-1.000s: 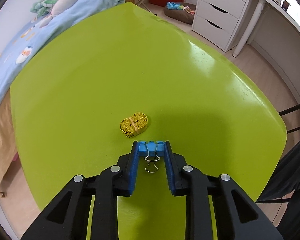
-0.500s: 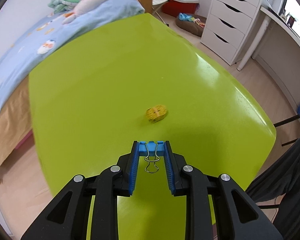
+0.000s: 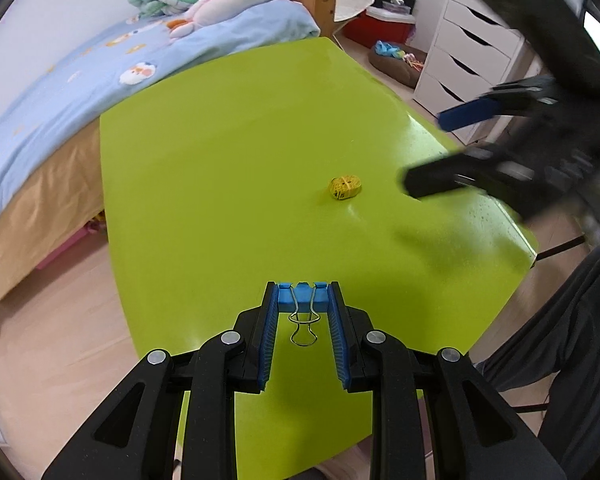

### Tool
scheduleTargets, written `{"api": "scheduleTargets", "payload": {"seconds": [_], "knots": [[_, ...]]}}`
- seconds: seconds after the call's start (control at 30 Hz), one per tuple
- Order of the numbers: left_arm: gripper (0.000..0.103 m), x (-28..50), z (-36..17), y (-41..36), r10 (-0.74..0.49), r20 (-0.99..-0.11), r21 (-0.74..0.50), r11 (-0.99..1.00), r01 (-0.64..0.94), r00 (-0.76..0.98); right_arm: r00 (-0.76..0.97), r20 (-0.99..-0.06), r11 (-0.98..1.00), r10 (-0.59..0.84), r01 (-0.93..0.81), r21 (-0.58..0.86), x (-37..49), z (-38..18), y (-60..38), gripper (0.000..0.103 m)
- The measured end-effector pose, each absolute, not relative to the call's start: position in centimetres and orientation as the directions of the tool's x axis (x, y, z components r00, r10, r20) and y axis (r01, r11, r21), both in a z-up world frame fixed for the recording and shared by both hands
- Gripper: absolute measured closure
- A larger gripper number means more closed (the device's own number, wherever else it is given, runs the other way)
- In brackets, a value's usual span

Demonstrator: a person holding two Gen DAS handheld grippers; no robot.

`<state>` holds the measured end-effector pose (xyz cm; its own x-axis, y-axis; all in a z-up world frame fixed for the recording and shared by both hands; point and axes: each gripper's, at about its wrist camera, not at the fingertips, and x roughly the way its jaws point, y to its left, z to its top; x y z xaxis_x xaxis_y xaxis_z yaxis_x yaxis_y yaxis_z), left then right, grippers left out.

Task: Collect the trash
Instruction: 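Grasp the yellow coiled item with the right tool while the left tool holds the clip, then carry the binder clip and yellow item over the trash bin with both tools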

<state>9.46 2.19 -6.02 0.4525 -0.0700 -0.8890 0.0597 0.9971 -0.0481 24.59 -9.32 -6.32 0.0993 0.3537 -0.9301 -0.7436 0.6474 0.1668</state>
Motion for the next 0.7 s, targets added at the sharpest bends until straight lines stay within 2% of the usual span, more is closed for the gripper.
{"api": "scheduleTargets", "payload": {"seconds": [0.27,0.33,0.37,0.43,0.5,0.63,0.7], "knots": [[0.079,8.5,-6.1,3.8,-0.083,-0.880,-0.080,0.996,0.025,0.468,0.060,-0.970,0.696,0.234,-0.707,0.124,26.9,-10.1,-5.6,0.004],[0.079,8.3,-6.1,4.1,-0.086,-0.878,-0.086,0.996,0.021,0.471,0.046,-0.974,0.696,0.220,-0.707,0.124,27.0,-10.8,-5.1,0.013],[0.079,8.4,-6.1,4.3,-0.089,-0.877,-0.090,0.996,0.020,0.472,0.039,-0.977,0.698,0.210,-0.706,0.122,27.0,-11.2,-4.8,0.024],[0.079,8.0,-6.0,4.2,-0.091,-0.876,-0.093,0.995,0.019,0.474,0.034,-0.980,0.696,0.199,-0.709,0.117,27.0,-11.7,-4.5,0.031],[0.079,8.0,-6.0,4.4,-0.094,-0.874,-0.098,0.995,0.016,0.476,0.030,-0.982,0.692,0.185,-0.714,0.108,27.0,-12.1,-4.3,0.045],[0.079,7.7,-6.2,4.5,-0.097,-0.875,-0.103,0.995,0.012,0.474,0.034,-0.985,0.698,0.170,-0.710,0.097,27.6,-12.5,-4.0,0.060],[0.079,7.6,-6.2,4.6,-0.097,-0.875,-0.105,0.994,0.011,0.475,0.042,-0.985,0.696,0.167,-0.713,0.088,27.6,-12.7,-4.0,0.071]]}}
